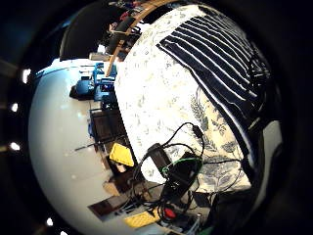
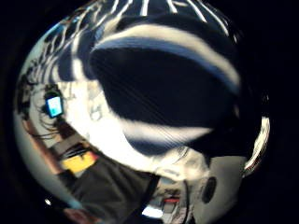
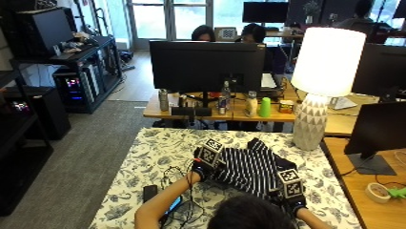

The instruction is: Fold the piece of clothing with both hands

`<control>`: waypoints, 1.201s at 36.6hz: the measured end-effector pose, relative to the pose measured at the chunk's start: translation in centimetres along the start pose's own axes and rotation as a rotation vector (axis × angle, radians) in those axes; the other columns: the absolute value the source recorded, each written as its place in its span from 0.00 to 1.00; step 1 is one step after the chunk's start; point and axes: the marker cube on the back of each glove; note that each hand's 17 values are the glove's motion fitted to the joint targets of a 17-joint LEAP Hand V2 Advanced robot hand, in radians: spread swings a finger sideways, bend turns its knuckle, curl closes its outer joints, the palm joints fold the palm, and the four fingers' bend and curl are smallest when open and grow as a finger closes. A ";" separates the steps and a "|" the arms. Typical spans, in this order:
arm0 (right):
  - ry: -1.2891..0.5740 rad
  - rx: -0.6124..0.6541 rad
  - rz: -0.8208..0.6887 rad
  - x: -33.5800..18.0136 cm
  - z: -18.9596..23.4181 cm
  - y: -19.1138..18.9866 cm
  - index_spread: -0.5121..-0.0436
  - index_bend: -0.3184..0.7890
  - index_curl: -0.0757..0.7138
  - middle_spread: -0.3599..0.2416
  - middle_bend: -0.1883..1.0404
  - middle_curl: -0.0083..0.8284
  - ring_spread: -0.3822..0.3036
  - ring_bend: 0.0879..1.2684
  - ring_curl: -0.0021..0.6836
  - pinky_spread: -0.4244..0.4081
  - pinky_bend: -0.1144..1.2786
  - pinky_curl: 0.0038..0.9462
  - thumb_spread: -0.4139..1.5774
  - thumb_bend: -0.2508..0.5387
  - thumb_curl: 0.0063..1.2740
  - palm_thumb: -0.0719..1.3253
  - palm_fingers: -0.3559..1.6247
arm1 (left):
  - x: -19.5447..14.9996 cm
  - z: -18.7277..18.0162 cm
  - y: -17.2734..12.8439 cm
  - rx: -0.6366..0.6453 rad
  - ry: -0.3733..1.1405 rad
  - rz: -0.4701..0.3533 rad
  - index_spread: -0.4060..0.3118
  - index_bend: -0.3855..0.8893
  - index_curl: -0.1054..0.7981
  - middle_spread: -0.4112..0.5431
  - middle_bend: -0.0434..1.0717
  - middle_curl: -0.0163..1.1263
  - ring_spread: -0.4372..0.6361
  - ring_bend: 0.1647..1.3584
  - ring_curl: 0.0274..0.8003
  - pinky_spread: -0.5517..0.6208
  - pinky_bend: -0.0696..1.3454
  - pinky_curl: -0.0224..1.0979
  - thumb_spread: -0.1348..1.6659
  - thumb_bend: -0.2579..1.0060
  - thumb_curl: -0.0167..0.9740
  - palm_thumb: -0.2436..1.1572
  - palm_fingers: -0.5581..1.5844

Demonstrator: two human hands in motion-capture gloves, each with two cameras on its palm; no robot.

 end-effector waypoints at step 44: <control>0.033 -0.259 0.302 5.4 -21.8 -6.5 0.52 0.41 0.57 0.27 0.38 0.59 0.17 0.34 0.66 0.11 0.49 0.40 0.38 0.29 0.55 0.82 0.77 | -5.1 -6.1 -0.1 -0.417 -0.031 -0.180 0.26 0.39 0.44 0.12 0.29 0.49 0.07 0.33 0.52 0.07 0.50 0.37 0.95 0.51 0.31 0.64 0.81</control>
